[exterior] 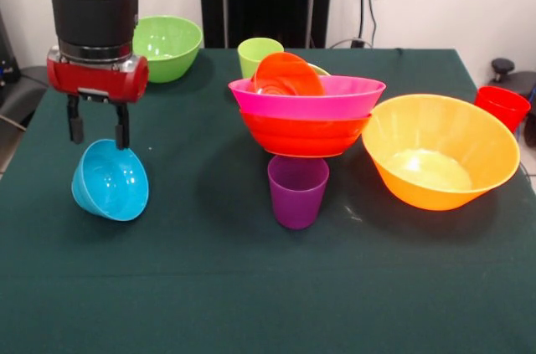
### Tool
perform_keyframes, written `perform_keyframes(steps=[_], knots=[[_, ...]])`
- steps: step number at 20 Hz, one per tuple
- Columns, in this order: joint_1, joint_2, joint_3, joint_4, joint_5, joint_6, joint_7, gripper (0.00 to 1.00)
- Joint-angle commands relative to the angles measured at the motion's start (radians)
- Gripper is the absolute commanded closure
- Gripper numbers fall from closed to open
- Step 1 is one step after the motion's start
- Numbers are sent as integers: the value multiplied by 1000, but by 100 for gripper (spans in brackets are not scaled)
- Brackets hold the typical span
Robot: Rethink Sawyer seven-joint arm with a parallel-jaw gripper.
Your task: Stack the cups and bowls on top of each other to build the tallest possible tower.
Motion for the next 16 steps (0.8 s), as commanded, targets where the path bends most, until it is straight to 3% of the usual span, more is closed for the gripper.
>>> perform_keyframes(steps=[1,16], knots=[[-1,69,81,-66,-99,22,-178,0],[-24,93,91,-96,-148,10,-192,0]])
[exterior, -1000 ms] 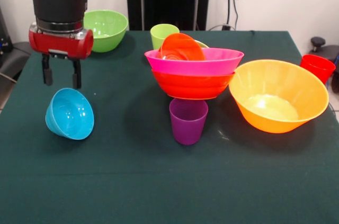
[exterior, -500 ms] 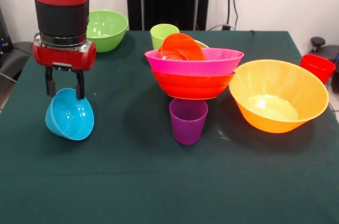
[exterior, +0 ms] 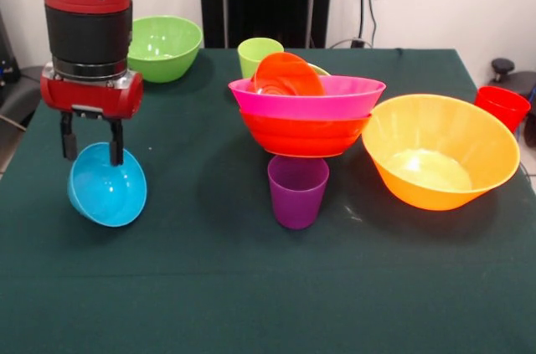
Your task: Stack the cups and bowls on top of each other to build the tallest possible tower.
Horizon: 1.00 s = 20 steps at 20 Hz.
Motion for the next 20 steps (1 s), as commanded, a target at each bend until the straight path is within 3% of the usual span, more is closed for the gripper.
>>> perform_keyframes(steps=[1,20], knots=[[-12,54,65,-48,-113,12,-197,0],[-13,40,64,-25,-98,111,-236,0]])
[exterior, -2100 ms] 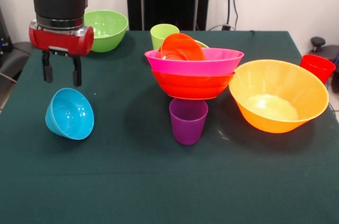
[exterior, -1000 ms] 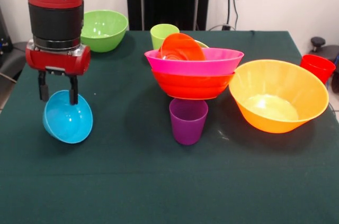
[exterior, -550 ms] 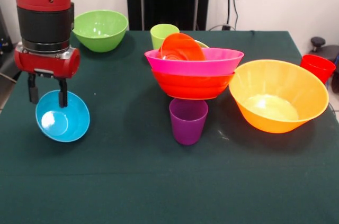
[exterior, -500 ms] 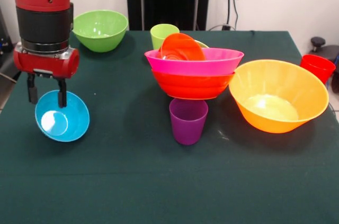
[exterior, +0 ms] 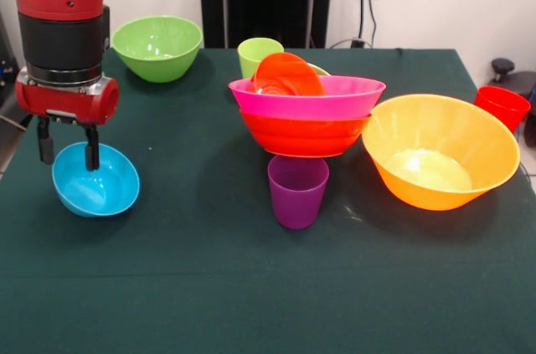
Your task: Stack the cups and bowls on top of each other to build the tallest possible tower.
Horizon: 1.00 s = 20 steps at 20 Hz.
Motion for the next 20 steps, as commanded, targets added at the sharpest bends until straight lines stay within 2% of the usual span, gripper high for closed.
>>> perform_keyframes(steps=[1,10,20], knots=[[28,12,61,7,-97,111,-236,0],[36,29,46,5,-115,90,-223,0],[32,111,18,-81,-218,80,-250,0]])
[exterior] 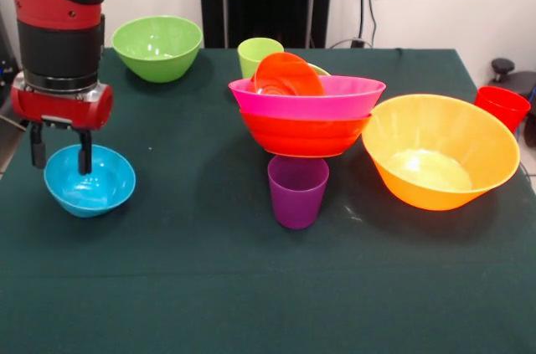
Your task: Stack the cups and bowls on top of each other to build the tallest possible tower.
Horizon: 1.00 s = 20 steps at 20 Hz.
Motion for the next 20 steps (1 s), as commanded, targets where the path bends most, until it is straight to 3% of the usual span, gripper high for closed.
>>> perform_keyframes(steps=[1,20], knots=[[29,93,20,-57,-138,81,-249,0],[25,136,33,-78,-179,65,-208,0]])
